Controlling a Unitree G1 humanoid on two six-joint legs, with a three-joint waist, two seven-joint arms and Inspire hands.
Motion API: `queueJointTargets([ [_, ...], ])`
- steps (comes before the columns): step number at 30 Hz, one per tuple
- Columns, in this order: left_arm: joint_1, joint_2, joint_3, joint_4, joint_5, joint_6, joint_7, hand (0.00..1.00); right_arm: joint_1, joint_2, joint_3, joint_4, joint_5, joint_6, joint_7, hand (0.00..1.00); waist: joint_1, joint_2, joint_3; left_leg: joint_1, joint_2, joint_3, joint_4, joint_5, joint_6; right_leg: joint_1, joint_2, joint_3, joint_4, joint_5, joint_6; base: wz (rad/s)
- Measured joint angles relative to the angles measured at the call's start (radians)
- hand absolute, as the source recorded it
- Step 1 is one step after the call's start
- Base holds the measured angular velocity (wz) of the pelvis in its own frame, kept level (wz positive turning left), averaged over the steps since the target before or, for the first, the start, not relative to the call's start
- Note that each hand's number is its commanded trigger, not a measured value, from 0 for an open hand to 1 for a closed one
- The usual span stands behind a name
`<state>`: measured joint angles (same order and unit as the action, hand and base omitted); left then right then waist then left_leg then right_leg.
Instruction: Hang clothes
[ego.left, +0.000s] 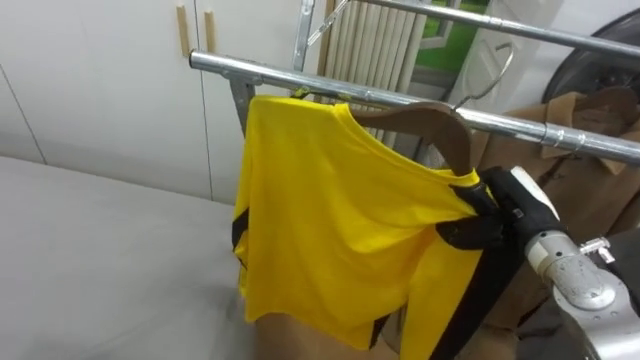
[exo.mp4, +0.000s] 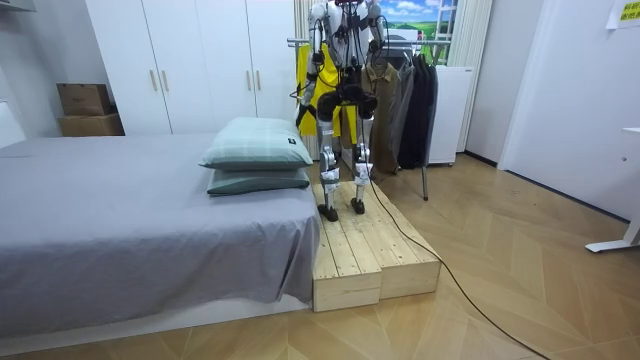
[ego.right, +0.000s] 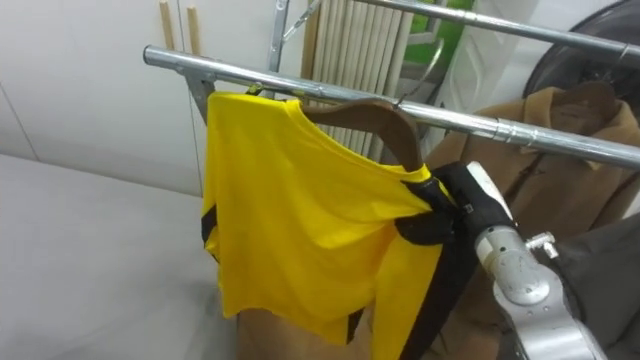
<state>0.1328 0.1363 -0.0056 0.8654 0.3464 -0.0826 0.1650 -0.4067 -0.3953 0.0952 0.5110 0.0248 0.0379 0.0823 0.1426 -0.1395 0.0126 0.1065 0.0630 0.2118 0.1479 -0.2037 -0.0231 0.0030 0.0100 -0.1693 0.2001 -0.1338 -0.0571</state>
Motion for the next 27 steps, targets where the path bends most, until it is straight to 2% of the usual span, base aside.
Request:
queueJointTargets([
  [5, 0.000, 0.000, 0.001, -0.004, 0.014, -0.001, -0.001, 0.00, -0.050, -0.002, 0.000, 0.091, 0.028, 0.000, 0.052, 1.00, 0.000, -0.003, -0.0005, -0.008, -0.005, -0.012, 0.007, 0.001, 0.000, -0.001, -0.005, -0.008, -0.001, 0.000, 0.000, 0.05],
  [10, 0.003, 0.000, 0.003, -0.016, 0.019, 0.008, -0.003, 0.00, -0.072, -0.005, -0.001, 0.164, 0.026, 0.000, 0.074, 1.00, 0.002, -0.012, -0.0049, -0.006, -0.004, -0.029, 0.013, 0.001, 0.000, 0.019, -0.007, -0.029, -0.016, 0.000, 0.000, 0.11],
  [17, 0.004, 0.000, 0.003, -0.023, 0.015, 0.012, -0.007, 0.00, -0.157, -0.005, 0.002, 0.281, -0.016, -0.004, 0.110, 1.00, 0.008, -0.012, -0.0048, -0.010, -0.004, -0.033, 0.013, 0.001, -0.001, 0.017, -0.007, -0.034, -0.017, 0.000, -0.001, 0.01],
  [21, 0.002, -0.001, 0.003, -0.031, 0.011, 0.012, -0.020, 0.00, -0.182, -0.008, 0.003, 0.330, -0.024, -0.004, 0.126, 1.00, 0.030, -0.012, -0.0049, -0.010, -0.004, -0.035, 0.013, 0.001, -0.001, 0.017, -0.007, -0.036, -0.017, 0.000, -0.001, 0.01],
  [27, -0.002, 0.013, -0.008, -0.062, 0.017, 0.024, -0.026, 0.00, -0.208, -0.008, 0.033, 0.421, -0.006, -0.014, 0.140, 1.00, 0.038, -0.012, -0.0046, -0.011, -0.004, -0.054, 0.013, 0.001, -0.001, 0.024, -0.009, -0.059, -0.017, 0.000, -0.001, 0.08],
])
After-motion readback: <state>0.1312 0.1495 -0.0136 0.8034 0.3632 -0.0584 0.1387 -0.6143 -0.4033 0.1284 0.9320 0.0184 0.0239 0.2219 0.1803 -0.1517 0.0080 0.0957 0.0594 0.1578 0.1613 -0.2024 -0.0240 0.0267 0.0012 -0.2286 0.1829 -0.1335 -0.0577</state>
